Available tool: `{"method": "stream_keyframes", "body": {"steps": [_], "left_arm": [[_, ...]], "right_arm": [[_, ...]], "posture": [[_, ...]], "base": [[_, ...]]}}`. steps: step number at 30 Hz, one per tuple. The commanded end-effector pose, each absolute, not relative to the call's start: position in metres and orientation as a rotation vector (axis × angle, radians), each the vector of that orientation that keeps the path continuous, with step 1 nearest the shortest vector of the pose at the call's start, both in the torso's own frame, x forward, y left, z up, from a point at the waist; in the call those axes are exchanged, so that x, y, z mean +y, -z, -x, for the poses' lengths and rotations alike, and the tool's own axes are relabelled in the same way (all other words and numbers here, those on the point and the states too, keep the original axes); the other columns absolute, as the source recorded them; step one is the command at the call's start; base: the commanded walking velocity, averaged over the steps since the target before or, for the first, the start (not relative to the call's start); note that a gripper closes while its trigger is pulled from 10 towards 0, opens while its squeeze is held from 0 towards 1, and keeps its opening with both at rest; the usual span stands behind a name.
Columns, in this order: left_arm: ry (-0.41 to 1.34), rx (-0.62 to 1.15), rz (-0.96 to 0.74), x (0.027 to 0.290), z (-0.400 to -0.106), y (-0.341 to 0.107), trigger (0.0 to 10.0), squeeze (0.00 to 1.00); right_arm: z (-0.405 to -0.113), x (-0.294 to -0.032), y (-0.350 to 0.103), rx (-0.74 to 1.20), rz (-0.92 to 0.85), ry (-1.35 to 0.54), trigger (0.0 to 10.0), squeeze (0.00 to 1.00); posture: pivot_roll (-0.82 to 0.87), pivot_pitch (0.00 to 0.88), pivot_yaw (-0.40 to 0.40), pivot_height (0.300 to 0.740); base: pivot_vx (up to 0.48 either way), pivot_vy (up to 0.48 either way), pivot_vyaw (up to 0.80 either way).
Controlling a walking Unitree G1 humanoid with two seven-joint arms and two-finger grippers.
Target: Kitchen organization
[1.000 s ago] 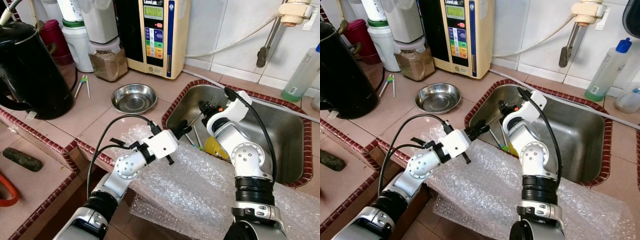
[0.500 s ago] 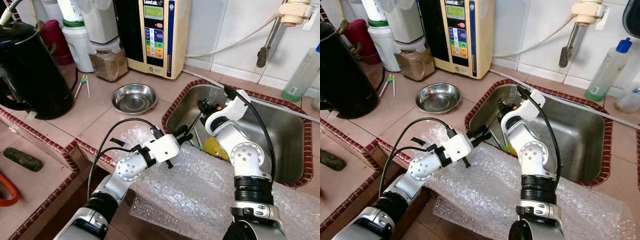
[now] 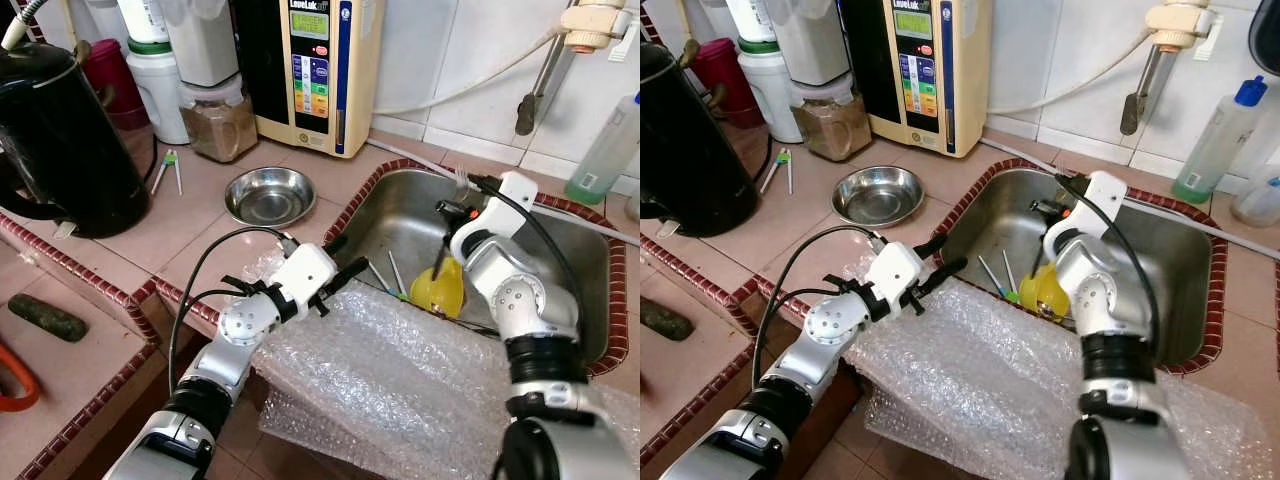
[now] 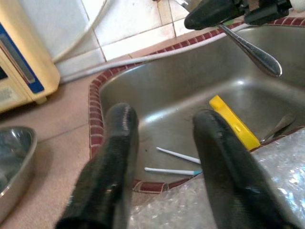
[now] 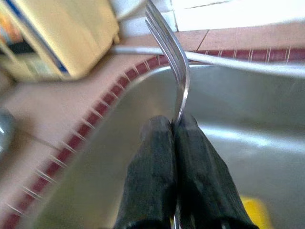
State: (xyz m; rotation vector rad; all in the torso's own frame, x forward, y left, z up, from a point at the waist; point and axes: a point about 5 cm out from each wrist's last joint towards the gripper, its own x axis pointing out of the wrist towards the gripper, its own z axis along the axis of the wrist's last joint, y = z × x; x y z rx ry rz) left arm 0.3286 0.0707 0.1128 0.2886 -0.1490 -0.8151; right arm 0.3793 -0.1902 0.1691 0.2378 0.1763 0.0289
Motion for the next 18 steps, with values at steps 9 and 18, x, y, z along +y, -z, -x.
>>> {"method": "stream_keyframes", "body": {"steps": [9, 18], "left_arm": [[0.857, -0.118, -0.283, 0.070, -0.330, -0.117, 10.0, 1.00], [0.865, -0.114, -0.297, 0.069, -0.329, -0.117, 10.0, 1.00]], "right_arm": [[-0.385, -0.188, -0.152, 0.203, 0.174, -0.207, 0.0, 0.00], [-0.375, -0.196, -0.121, 0.318, 0.237, -0.253, 10.0, 1.00]], "posture": [[-0.02, 0.019, 0.055, 0.740], [-0.02, 0.016, 0.056, 0.740]], "base": [[0.000, 0.000, 0.00], [0.000, 0.000, 0.00]]}}
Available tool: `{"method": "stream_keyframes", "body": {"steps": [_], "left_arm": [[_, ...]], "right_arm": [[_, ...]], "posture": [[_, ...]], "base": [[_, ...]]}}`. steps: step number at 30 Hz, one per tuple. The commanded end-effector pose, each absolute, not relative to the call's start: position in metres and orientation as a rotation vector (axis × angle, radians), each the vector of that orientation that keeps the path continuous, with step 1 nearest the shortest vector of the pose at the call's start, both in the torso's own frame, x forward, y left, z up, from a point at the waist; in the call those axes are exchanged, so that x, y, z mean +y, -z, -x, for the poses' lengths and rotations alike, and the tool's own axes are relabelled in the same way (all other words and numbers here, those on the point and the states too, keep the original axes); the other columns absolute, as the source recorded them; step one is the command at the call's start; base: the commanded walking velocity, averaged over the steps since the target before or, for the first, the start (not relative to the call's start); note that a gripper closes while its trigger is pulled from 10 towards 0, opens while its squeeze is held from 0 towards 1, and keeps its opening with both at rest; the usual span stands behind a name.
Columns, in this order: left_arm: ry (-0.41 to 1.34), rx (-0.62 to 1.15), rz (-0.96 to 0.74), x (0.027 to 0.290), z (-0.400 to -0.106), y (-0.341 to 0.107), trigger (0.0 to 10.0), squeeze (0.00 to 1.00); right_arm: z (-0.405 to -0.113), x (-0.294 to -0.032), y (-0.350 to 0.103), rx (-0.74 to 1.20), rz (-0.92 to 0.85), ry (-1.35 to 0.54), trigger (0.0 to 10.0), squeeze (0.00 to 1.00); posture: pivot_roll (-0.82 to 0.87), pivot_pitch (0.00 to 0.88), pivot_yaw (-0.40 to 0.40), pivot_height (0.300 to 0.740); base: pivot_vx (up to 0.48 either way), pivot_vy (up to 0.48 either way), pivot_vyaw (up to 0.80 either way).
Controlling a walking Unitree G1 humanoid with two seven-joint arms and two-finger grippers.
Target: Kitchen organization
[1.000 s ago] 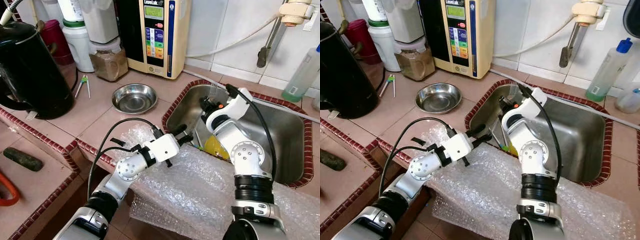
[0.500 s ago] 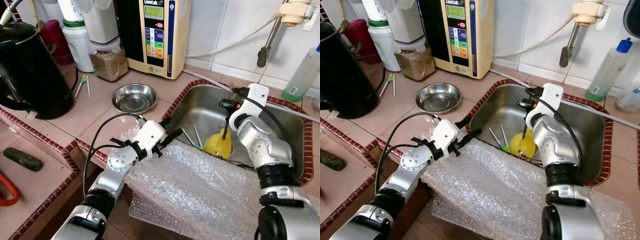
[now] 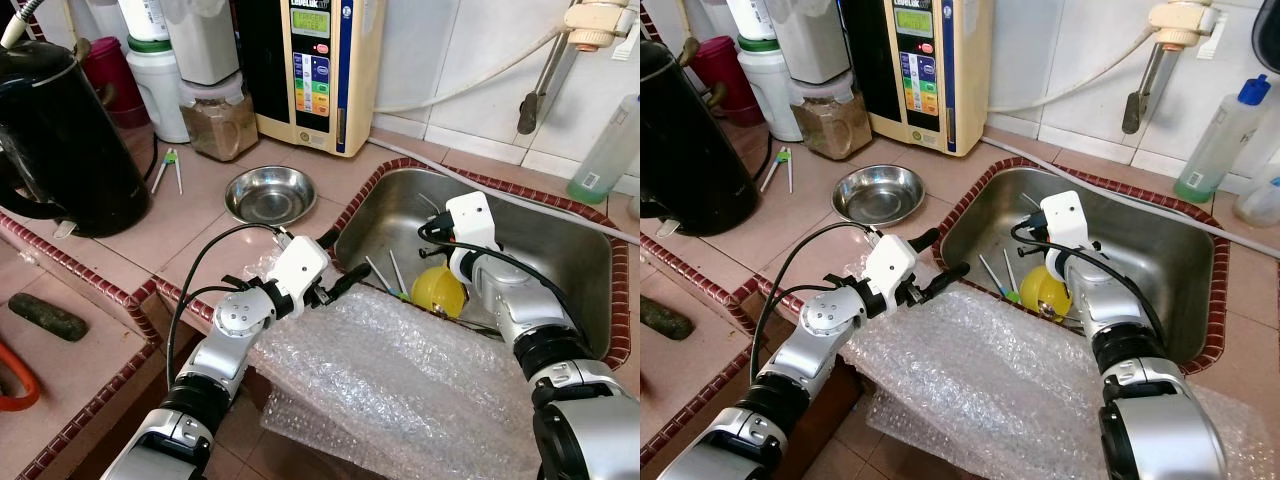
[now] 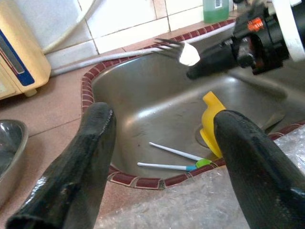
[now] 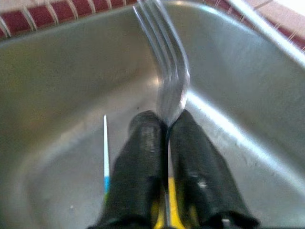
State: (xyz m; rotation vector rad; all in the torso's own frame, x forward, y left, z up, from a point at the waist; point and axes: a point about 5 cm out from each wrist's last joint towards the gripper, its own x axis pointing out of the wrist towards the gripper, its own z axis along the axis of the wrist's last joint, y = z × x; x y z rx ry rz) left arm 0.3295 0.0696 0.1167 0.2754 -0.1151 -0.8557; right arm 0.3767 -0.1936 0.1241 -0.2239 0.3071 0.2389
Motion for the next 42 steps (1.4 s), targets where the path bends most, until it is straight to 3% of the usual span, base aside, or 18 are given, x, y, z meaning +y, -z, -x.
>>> {"method": "stream_keyframes", "body": {"steps": [1, 13, 19, 30, 36, 42], "left_arm": [[0.865, -0.113, -0.298, 0.070, -0.329, -0.117, 10.0, 1.00], [0.830, -0.126, -0.323, 0.073, -0.332, -0.121, 10.0, 1.00], [0.601, -0.172, -0.306, 0.095, -0.352, -0.139, 10.0, 1.00], [0.162, -0.081, -0.067, 0.149, -0.385, -0.158, 10.0, 1.00], [-0.014, 0.015, 0.000, 0.171, -0.392, -0.155, 10.0, 1.00], [-0.073, 0.087, 0.069, 0.174, -0.396, -0.151, 10.0, 1.00]], "right_arm": [[-0.375, -0.196, -0.120, 0.320, 0.240, -0.257, 10.0, 1.00], [-0.373, -0.193, -0.124, 0.216, 0.219, -0.287, 10.0, 1.00], [-0.367, -0.166, -0.139, 0.082, 0.119, -0.349, 10.0, 1.00], [-0.316, -0.110, -0.153, -0.121, 0.053, -0.511, 10.0, 1.00], [-0.287, -0.096, -0.156, -0.152, 0.001, -0.572, 10.0, 1.00], [-0.274, -0.091, -0.152, -0.133, -0.005, -0.581, 10.0, 1.00]], "posture": [[-0.02, 0.016, 0.058, 0.740], [-0.02, 0.017, 0.066, 0.740], [-0.02, 0.023, 0.065, 0.740], [-0.04, 0.032, 0.080, 0.740], [-0.04, 0.039, 0.084, 0.740], [-0.05, 0.037, 0.084, 0.740]], "base": [[0.000, 0.000, 0.00], [0.000, 0.000, 0.00], [0.000, 0.000, 0.00], [0.000, 0.000, 0.00], [0.000, 0.000, 0.00], [0.000, 0.000, 0.00]]}}
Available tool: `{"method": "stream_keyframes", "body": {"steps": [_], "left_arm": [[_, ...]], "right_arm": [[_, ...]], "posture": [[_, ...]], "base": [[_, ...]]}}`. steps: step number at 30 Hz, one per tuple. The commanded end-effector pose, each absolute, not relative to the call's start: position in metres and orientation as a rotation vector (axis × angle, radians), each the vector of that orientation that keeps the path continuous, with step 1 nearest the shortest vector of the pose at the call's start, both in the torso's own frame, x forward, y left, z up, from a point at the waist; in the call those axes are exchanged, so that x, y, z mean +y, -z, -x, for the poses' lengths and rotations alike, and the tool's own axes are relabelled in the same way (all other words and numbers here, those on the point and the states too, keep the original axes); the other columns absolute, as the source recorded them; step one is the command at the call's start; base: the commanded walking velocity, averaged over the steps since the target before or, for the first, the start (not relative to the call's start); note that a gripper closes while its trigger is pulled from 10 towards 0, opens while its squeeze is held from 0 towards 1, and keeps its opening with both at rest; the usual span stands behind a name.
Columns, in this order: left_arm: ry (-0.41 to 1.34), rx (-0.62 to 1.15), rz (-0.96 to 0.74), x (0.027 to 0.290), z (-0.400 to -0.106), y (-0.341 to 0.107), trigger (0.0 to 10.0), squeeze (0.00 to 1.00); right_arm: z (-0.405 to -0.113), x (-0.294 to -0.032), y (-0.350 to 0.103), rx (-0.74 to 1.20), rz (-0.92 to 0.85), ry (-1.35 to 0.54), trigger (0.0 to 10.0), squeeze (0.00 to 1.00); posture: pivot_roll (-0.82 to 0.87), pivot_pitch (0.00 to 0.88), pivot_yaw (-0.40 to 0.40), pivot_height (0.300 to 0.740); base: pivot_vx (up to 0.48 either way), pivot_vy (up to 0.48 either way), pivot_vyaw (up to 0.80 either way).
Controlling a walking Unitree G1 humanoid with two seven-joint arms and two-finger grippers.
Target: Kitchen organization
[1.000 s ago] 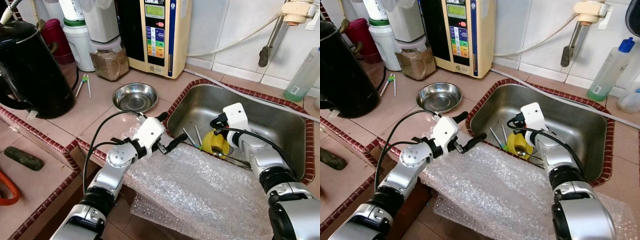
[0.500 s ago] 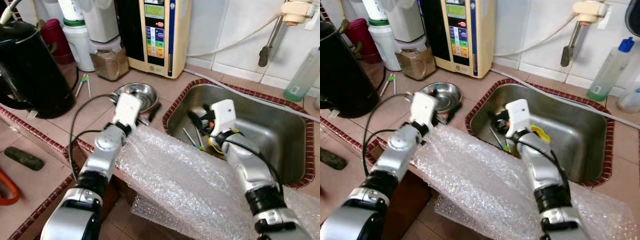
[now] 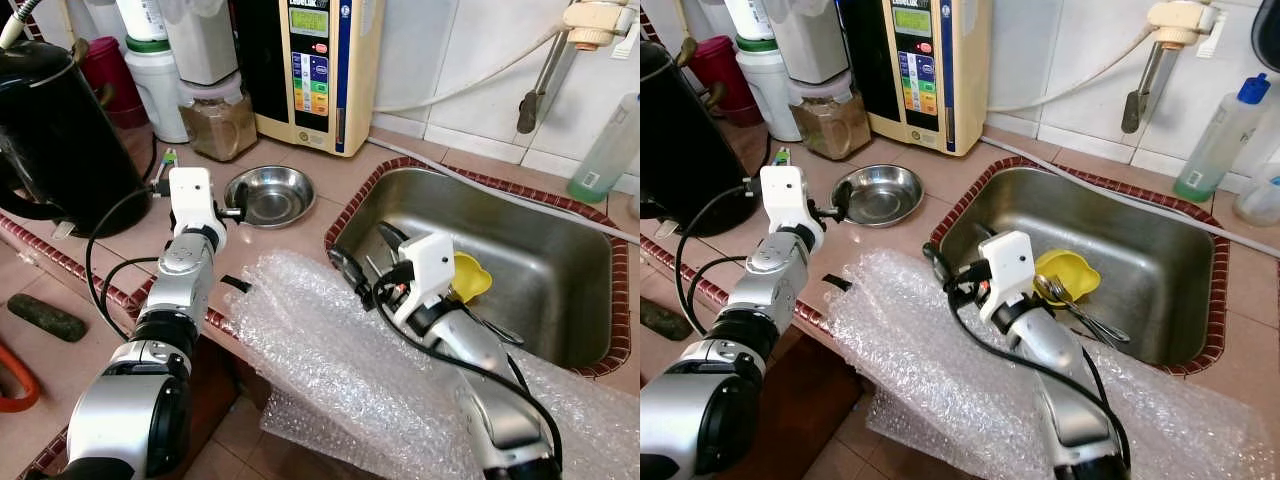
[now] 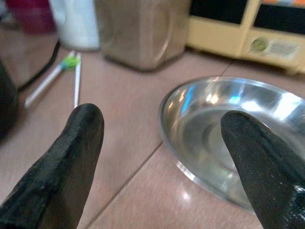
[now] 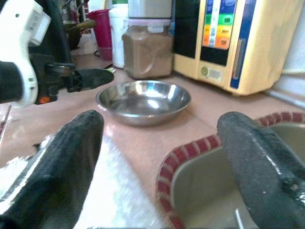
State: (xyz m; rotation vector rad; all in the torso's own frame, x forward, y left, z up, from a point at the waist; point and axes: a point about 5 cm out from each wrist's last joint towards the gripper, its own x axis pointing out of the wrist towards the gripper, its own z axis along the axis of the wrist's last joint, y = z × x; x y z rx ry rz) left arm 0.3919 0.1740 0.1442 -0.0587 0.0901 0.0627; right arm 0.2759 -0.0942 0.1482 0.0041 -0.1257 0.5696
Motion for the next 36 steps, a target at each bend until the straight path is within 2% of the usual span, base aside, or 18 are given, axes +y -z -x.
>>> {"method": "stream_keyframes", "body": {"steps": [1, 3, 4, 5, 6, 7, 11, 12, 13, 14, 17, 18, 19, 20, 21, 22, 23, 36], "left_arm": [[-0.082, 0.106, 0.095, 0.173, -0.397, -0.151, 10.0, 1.00], [-0.089, 0.116, 0.106, 0.173, -0.397, -0.150, 10.0, 1.00], [-0.095, 0.148, 0.134, 0.171, -0.397, -0.148, 10.0, 0.75], [-0.095, 0.148, 0.134, 0.171, -0.397, -0.148, 10.0, 0.75], [-0.095, 0.164, 0.153, 0.170, -0.398, -0.147, 10.0, 0.29], [-0.090, 0.179, 0.169, 0.169, -0.398, -0.145, 10.0, 0.00], [-0.059, 0.233, 0.221, 0.165, -0.398, -0.140, 10.0, 0.00], [-0.046, 0.248, 0.236, 0.163, -0.398, -0.139, 10.0, 0.00], [-0.019, 0.262, 0.232, 0.159, -0.398, -0.138, 10.0, 0.00], [-0.009, 0.275, 0.230, 0.157, -0.398, -0.137, 10.0, 0.00], [0.002, 0.318, 0.243, 0.152, -0.397, -0.133, 10.0, 0.00], [0.011, 0.342, 0.250, 0.149, -0.395, -0.130, 8.9, 0.00], [0.015, 0.344, 0.251, 0.149, -0.395, -0.129, 8.9, 0.00], [0.027, 0.360, 0.251, 0.147, -0.394, -0.126, 4.7, 0.00], [0.029, 0.368, 0.250, 0.147, -0.394, -0.125, 4.1, 0.00], [0.032, 0.374, 0.246, 0.146, -0.393, -0.124, 2.9, 0.00], [0.037, 0.391, 0.243, 0.146, -0.392, -0.122, 0.0, 0.00], [-0.083, 0.439, 0.340, 0.176, -0.386, -0.111, 0.0, 0.00]], "right_arm": [[-0.271, -0.089, -0.151, -0.127, 0.008, -0.593, 10.0, 1.00], [-0.269, -0.088, -0.152, -0.124, 0.014, -0.598, 10.0, 1.00], [-0.267, -0.086, -0.152, -0.118, 0.013, -0.611, 10.0, 1.00], [-0.267, -0.086, -0.152, -0.118, 0.013, -0.611, 10.0, 1.00], [-0.266, -0.086, -0.153, -0.116, 0.014, -0.611, 10.0, 1.00], [-0.266, -0.086, -0.153, -0.115, 0.015, -0.611, 10.0, 1.00], [-0.265, -0.085, -0.155, -0.113, 0.021, -0.611, 10.0, 1.00], [-0.264, -0.085, -0.155, -0.112, 0.020, -0.613, 10.0, 0.79], [-0.264, -0.085, -0.155, -0.108, 0.020, -0.615, 10.0, 0.13], [-0.263, -0.084, -0.155, -0.104, 0.021, -0.621, 10.0, 0.00], [-0.261, -0.083, -0.155, -0.098, 0.025, -0.632, 10.0, 0.00], [-0.260, -0.082, -0.155, -0.094, 0.028, -0.642, 10.0, 0.00], [-0.259, -0.081, -0.155, -0.093, 0.029, -0.645, 10.0, 0.00], [-0.258, -0.081, -0.155, -0.088, 0.031, -0.652, 10.0, 0.00], [-0.258, -0.081, -0.154, -0.085, 0.035, -0.653, 10.0, 0.00], [-0.258, -0.082, -0.153, -0.079, 0.046, -0.651, 10.0, 0.00], [-0.258, -0.084, -0.151, -0.071, 0.053, -0.644, 10.0, 0.00], [-0.260, -0.087, -0.150, -0.057, 0.081, -0.628, 10.0, 0.00]], "posture": [[-0.06, 0.035, 0.085, 0.740], [-0.06, 0.034, 0.087, 0.740], [-0.06, 0.033, 0.090, 0.740], [-0.06, 0.033, 0.090, 0.740], [-0.06, 0.033, 0.090, 0.740], [-0.07, 0.032, 0.092, 0.740], [-0.07, 0.028, 0.097, 0.740], [-0.08, 0.027, 0.098, 0.740], [-0.08, 0.026, 0.101, 0.740], [-0.08, 0.024, 0.104, 0.740], [-0.09, 0.020, 0.107, 0.740], [-0.09, 0.017, 0.109, 0.740], [-0.10, 0.014, 0.111, 0.740], [-0.10, 0.012, 0.112, 0.740], [-0.10, 0.011, 0.115, 0.740], [-0.10, 0.008, 0.115, 0.740], [-0.11, 0.002, 0.119, 0.740], [-0.09, 0.001, 0.112, 0.740]], "base": [[0.000, 0.000, 0.00], [0.000, 0.000, 0.00], [0.000, 0.000, 0.00], [0.000, 0.000, 0.00], [0.000, 0.000, 0.00], [0.000, 0.000, 0.00], [0.000, 0.000, 0.00], [0.000, 0.000, 0.00], [0.000, 0.000, 0.00], [0.000, 0.000, 0.00], [0.000, 0.000, 0.00], [0.000, 0.000, 0.00], [0.000, 0.000, 0.00], [0.000, 0.000, 0.00], [0.000, 0.000, 0.00], [0.000, 0.000, 0.00], [0.000, 0.000, 0.00], [0.000, 0.000, 0.00]]}}
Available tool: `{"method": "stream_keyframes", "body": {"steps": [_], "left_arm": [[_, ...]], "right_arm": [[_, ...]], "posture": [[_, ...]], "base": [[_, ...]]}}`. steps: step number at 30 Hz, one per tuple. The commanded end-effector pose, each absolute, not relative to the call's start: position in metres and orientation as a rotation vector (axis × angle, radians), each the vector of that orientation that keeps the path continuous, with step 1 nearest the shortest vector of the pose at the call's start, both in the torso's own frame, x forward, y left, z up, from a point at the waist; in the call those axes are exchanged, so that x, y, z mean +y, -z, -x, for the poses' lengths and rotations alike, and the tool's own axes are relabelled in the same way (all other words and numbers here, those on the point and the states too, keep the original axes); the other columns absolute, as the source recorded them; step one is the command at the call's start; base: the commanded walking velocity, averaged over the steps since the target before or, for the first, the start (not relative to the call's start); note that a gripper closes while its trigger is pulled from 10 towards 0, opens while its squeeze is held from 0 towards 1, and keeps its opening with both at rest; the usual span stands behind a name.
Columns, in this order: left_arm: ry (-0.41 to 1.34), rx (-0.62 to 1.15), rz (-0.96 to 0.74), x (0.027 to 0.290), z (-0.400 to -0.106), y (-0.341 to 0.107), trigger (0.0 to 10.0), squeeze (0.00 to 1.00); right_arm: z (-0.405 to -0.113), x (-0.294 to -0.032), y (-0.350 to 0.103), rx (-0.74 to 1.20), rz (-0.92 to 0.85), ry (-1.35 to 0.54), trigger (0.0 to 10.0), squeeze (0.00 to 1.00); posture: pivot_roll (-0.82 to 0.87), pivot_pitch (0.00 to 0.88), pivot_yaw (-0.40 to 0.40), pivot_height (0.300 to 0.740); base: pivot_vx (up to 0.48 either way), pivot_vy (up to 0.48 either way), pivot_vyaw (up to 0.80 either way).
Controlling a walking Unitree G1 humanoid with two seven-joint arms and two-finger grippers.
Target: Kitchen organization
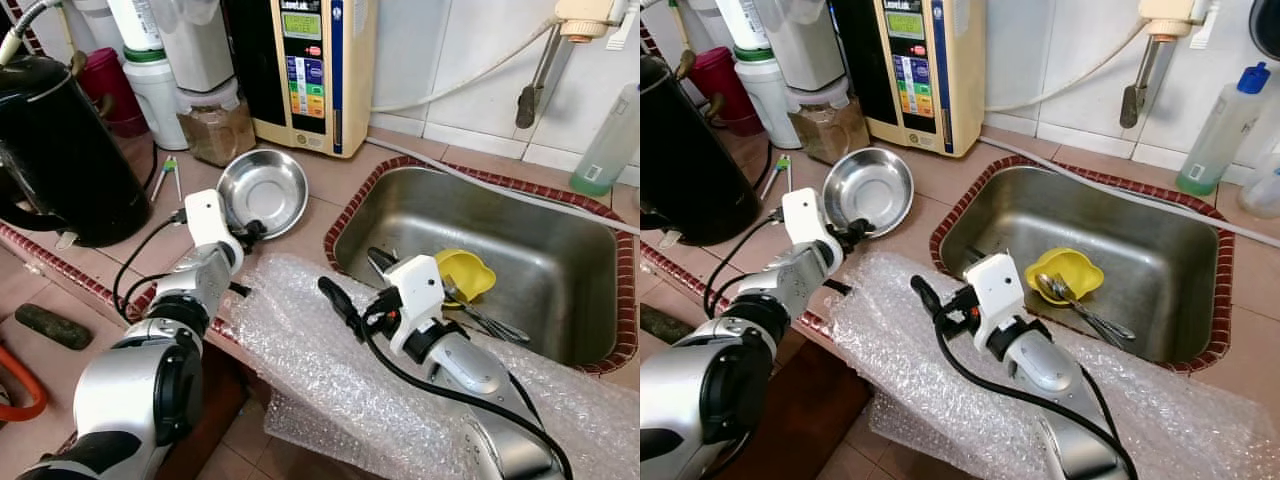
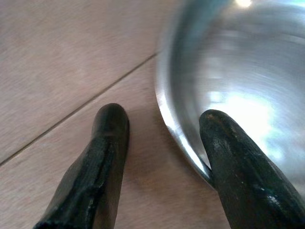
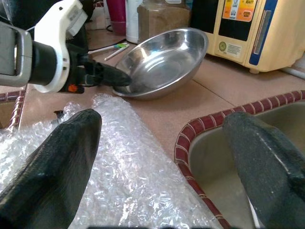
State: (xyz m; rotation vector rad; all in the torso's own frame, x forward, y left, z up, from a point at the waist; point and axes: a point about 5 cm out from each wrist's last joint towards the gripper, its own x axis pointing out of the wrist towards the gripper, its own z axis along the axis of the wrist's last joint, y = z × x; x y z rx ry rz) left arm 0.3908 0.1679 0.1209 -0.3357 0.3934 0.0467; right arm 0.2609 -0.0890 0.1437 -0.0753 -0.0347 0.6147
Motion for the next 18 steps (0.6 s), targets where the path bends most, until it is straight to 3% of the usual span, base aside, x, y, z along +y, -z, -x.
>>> {"method": "stream_keyframes", "body": {"steps": [1, 18], "left_arm": [[-0.096, 0.442, 0.354, 0.180, -0.384, -0.110, 0.0, 0.00], [-0.095, 0.390, 0.314, 0.201, -0.391, -0.132, 0.0, 0.00]], "right_arm": [[-0.260, -0.087, -0.150, -0.056, 0.083, -0.629, 10.0, 0.00], [-0.267, -0.087, -0.151, -0.054, 0.112, -0.635, 10.0, 0.00]], "posture": [[-0.09, 0.002, 0.108, 0.740], [-0.07, 0.006, 0.092, 0.740]], "base": [[0.000, 0.000, 0.00], [0.000, 0.000, 0.00]]}}
